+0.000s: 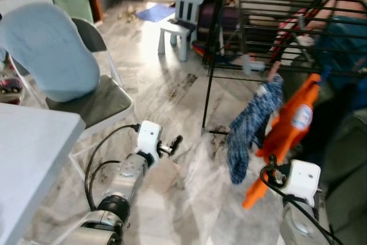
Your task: Hang hanger
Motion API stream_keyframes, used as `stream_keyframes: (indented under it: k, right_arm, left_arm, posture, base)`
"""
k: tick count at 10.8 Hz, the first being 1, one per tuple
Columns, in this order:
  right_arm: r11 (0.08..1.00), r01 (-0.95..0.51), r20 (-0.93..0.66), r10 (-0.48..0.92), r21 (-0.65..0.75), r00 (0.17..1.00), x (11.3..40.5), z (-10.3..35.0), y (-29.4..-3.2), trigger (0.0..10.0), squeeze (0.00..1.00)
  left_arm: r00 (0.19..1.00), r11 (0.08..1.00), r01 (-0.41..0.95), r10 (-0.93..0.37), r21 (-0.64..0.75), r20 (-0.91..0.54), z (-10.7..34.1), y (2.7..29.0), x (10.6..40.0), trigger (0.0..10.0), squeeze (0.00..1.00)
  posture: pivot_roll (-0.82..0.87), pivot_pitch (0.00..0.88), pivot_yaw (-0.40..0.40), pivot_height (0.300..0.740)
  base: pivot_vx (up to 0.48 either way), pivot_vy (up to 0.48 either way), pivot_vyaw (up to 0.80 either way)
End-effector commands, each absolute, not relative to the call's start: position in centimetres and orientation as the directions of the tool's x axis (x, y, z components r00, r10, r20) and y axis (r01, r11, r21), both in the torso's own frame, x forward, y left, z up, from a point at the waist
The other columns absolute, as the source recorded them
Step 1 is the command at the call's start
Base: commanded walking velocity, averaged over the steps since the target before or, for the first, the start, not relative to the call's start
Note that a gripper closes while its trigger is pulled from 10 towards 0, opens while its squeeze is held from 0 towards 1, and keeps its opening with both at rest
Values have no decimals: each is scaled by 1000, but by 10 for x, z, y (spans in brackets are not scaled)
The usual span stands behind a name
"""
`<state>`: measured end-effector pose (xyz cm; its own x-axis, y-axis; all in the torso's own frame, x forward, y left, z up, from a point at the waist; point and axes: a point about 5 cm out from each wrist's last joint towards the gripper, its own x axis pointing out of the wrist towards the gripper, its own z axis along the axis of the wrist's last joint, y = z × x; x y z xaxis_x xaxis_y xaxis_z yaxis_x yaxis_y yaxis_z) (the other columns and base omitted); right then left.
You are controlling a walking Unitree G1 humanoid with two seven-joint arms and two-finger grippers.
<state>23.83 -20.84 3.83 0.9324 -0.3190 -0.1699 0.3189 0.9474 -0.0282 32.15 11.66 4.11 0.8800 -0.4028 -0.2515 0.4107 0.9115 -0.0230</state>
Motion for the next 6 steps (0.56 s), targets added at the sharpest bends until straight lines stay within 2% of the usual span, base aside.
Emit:
stream_keyframes:
  k: [1, 5, 6]
  right_arm:
    - [936, 349, -177, -352, -48, 919, 233, 36, -220, 10000, 0]
    - [924, 376, -165, -381, -65, 910, 233, 37, -223, 10000, 0]
    - [925, 374, -168, -379, -62, 910, 233, 37, -223, 10000, 0]
  left_arm:
    - [864, 891, 454, -447, -27, -234, 46, 103, 324, 10000, 0]
    - [861, 890, 454, -448, -31, -239, 45, 102, 324, 10000, 0]
    - [861, 891, 452, -447, -38, -243, 45, 102, 324, 10000, 0]
  posture:
    - [-1, 0, -24, 740]
    - [1, 0, -24, 740]
    - [-1, 0, -23, 740]
  base:
    - [480, 0, 0]
    - [477, 0, 0]
    - [0, 0, 0]
